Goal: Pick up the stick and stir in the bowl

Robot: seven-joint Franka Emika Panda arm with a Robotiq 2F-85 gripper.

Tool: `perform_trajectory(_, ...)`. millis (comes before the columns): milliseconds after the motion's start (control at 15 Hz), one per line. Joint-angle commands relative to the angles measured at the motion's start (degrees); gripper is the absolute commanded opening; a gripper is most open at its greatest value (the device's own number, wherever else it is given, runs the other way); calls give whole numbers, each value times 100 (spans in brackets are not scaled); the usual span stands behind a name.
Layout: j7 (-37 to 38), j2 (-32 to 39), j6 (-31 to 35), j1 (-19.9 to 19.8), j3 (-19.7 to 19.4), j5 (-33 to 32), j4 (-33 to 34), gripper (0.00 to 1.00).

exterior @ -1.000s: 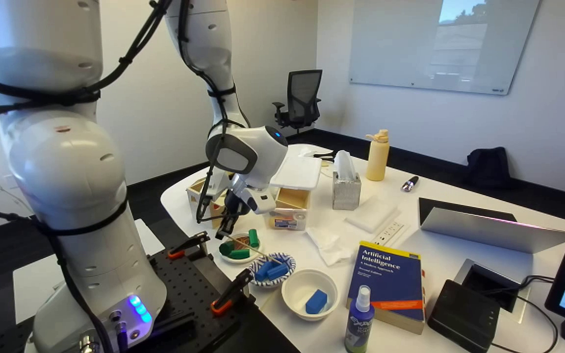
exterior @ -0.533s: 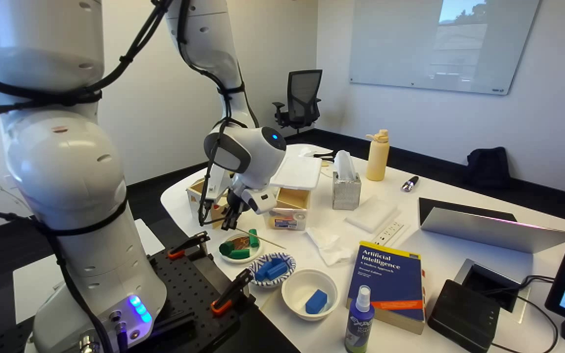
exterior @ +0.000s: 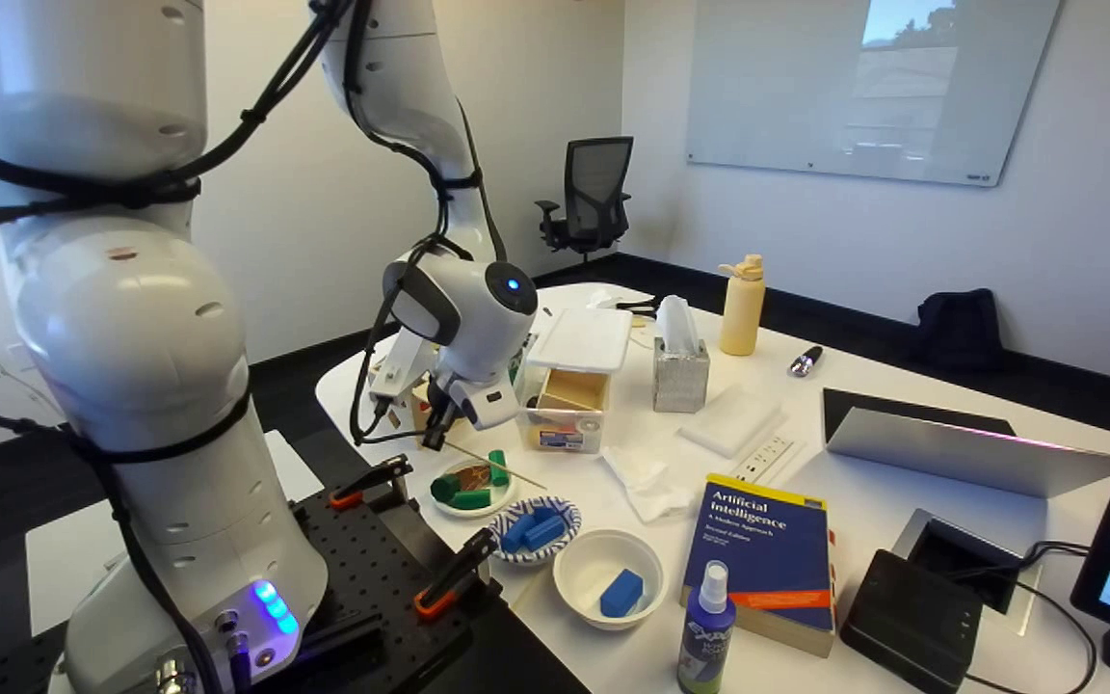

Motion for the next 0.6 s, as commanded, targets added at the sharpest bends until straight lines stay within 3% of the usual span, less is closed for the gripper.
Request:
perform_trajectory(0, 15, -79, 317, 304, 256, 540, 7, 2)
perform_trajectory(533, 25, 9, 813, 755, 727, 1633, 10, 2)
